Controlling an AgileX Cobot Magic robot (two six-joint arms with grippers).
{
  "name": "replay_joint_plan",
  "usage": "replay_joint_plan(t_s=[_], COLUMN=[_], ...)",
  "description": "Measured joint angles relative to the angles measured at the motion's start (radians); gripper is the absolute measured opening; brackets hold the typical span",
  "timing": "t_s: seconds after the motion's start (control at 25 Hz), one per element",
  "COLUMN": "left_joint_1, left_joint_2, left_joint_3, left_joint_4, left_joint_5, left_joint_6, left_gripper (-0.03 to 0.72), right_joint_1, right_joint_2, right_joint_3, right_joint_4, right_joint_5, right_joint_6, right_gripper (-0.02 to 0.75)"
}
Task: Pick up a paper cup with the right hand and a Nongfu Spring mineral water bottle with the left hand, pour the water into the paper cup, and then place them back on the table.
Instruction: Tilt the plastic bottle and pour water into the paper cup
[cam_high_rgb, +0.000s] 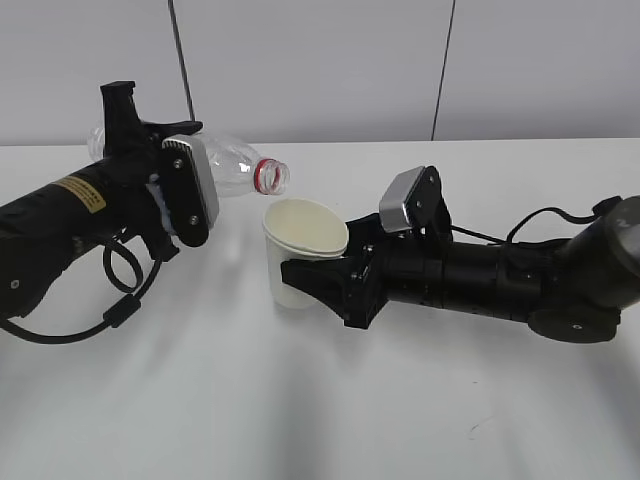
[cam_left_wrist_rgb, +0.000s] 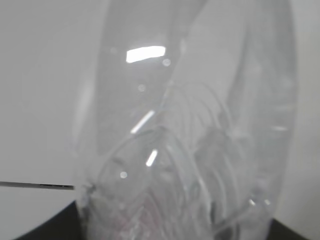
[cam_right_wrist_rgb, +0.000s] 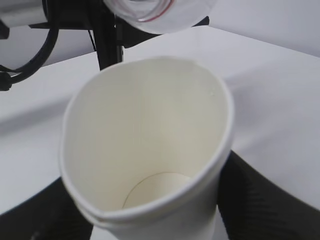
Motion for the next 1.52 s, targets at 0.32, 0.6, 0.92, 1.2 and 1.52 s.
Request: replay_joint_plan(t_s=[0.32,0.6,0.92,1.2,1.52], left_joint_1=[0.0,0.0,0.0,0.0,0.0], left_joint_2=[0.0,0.0,0.0,0.0,0.0], left_joint_3=[0.0,0.0,0.0,0.0,0.0], left_joint_4=[0.0,0.0,0.001,0.001,0.001], left_joint_5=[-0.001,-0.032,-0.032,-0.04,-0.046], left_joint_6=[0.037,0.075,0.098,0.099,0.124], left_gripper=[0.311,0.311,0.311,0.311,0.311], right_joint_1=[0.0,0.0,0.001,0.001,0.001], right_joint_2=[0.0,0.0,0.0,0.0,0.0], right_joint_3=[-0.001,-0.001,-0.001,-0.001,-0.001], right_joint_4=[-0.036,-0.04,-0.04,-0.04,-0.041], right_joint_5=[0.002,0.002,0.008,0.008,0.008], right_joint_6=[0.0,0.0,0.0,-0.001,-0.001], right_gripper=[0.501,0.501,0.501,0.501,0.5])
